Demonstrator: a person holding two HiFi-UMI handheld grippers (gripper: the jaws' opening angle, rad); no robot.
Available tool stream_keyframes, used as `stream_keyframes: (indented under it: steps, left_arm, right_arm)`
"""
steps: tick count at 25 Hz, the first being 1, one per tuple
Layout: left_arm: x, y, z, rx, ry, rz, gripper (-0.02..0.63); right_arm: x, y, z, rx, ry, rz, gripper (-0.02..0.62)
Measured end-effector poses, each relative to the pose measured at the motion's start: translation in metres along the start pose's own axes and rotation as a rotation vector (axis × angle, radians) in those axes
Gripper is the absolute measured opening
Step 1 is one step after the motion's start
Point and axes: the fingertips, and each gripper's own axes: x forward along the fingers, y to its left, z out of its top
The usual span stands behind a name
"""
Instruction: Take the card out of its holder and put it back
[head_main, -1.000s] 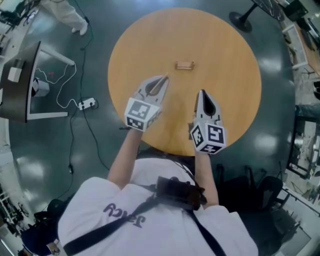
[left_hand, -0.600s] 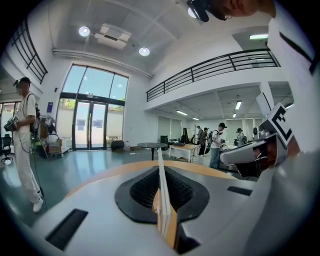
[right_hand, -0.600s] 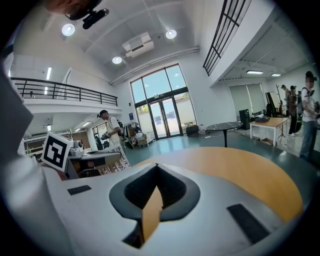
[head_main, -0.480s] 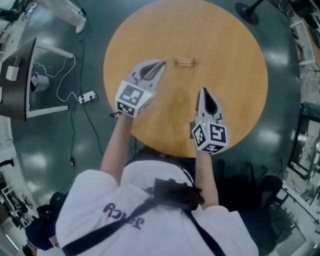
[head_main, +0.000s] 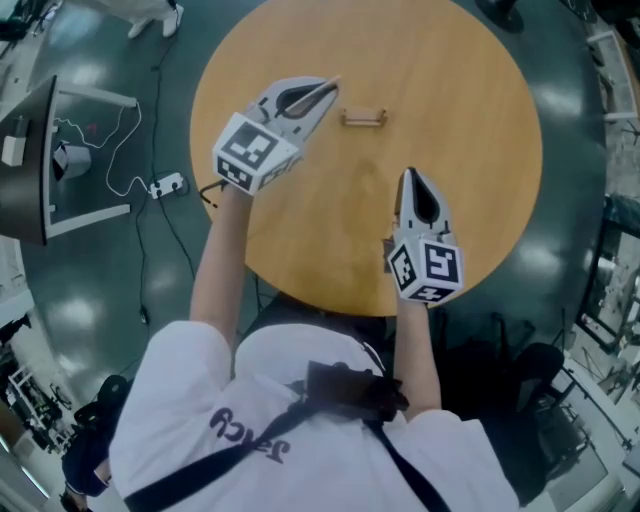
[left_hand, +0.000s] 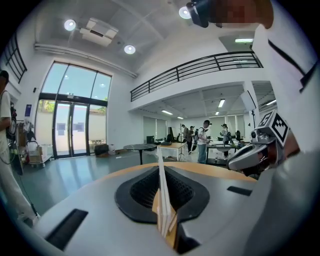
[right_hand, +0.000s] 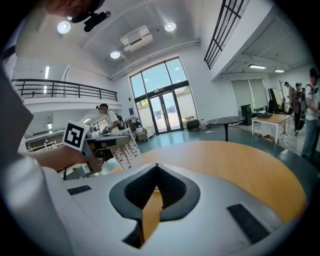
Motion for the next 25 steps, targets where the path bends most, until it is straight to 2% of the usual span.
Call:
stream_keyframes:
  steps: [5, 8, 17, 25]
  left_arm:
    - [0.027, -0.006, -0.001, 0.06, 0.025, -0.094, 0.028]
    - [0.041, -0.011, 0.005, 0.075, 0.009, -0.148, 0.028]
    - [0.076, -0.056, 0.002, 0.186, -0.002, -0.398, 0.028]
    - [0.093, -0.065, -0.022, 0.195, 0.012, -0.496, 0.028]
  right_arm:
    - [0.005, -0.008, -0.001, -0.007, 0.017, 0.011, 0.021]
    - [0.012, -0.01, -0.002, -0.007, 0.019, 0.029, 0.021]
    - [0.016, -0.021, -0.008, 0.005, 0.043, 0.027, 0.022]
    - [0.018, -0.02, -0.016, 0.013, 0.064, 0.036, 0.021]
